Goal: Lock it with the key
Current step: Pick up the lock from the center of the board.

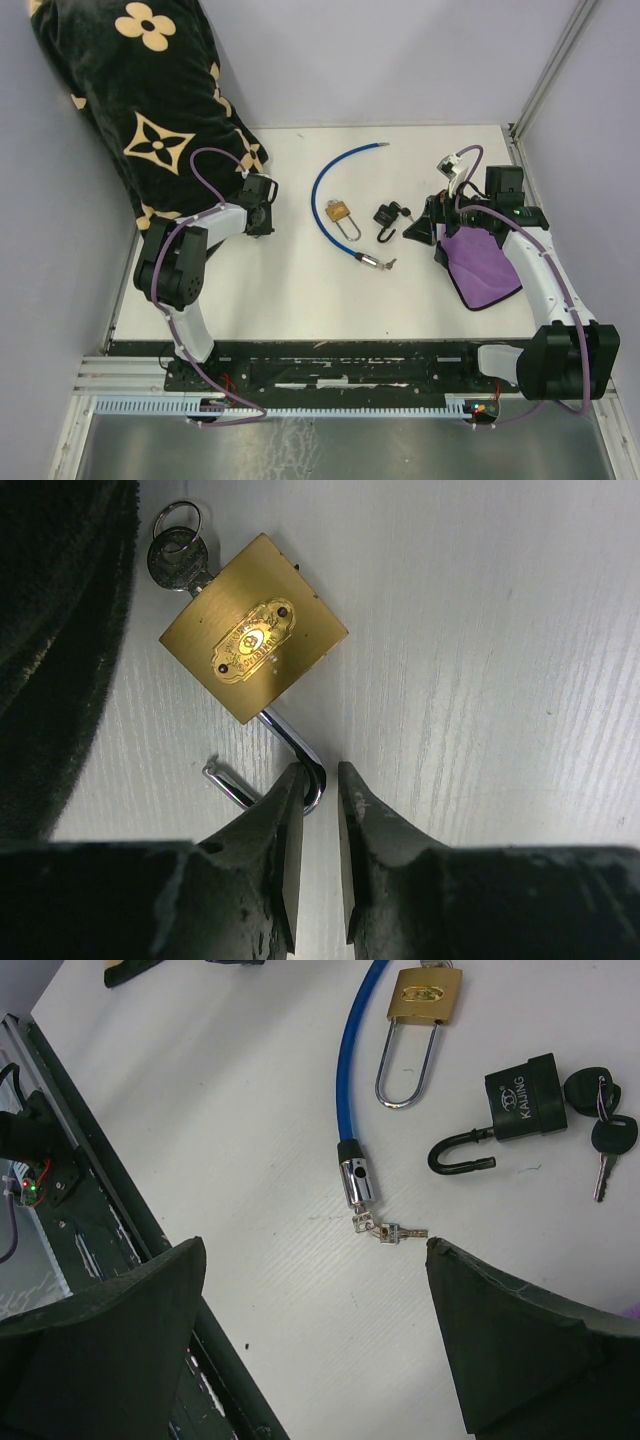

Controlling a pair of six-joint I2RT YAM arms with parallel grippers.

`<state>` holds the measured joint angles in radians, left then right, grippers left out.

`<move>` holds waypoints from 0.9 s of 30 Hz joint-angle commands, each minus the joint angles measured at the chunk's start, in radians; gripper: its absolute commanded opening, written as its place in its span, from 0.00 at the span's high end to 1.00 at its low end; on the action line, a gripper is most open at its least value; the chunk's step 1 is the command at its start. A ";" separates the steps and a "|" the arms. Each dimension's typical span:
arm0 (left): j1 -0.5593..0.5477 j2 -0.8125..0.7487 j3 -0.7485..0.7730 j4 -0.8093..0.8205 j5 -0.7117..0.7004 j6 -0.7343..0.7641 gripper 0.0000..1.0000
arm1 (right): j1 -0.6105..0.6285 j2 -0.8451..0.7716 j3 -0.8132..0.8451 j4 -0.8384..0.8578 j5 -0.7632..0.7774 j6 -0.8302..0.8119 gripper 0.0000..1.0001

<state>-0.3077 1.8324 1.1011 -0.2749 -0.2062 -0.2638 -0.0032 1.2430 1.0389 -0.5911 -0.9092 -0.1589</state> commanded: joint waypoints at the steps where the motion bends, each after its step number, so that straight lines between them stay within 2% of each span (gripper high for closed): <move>1: 0.005 0.025 -0.004 -0.005 0.015 0.012 0.74 | -0.005 -0.003 0.031 0.025 -0.030 -0.008 0.01; 5: 0.005 0.031 -0.003 -0.012 0.025 0.011 0.76 | -0.006 -0.004 0.029 0.029 -0.035 -0.004 0.01; 11: 0.001 0.001 -0.032 -0.005 0.110 -0.008 0.97 | -0.005 0.004 0.025 0.036 -0.038 0.002 0.01; 18: -0.056 -0.118 -0.110 -0.010 0.202 -0.023 0.97 | -0.003 -0.006 0.016 0.042 -0.078 -0.002 0.01; 22: -0.090 -0.197 -0.155 0.008 0.305 -0.053 0.97 | 0.006 -0.009 -0.006 0.073 -0.119 -0.009 0.01; 27: -0.131 -0.274 -0.169 0.013 0.401 -0.076 0.97 | 0.065 -0.003 -0.061 0.123 -0.157 -0.130 0.01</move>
<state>-0.4145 1.6440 0.9329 -0.2832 0.0719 -0.2871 0.0147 1.2449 1.0107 -0.5369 -0.9955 -0.1780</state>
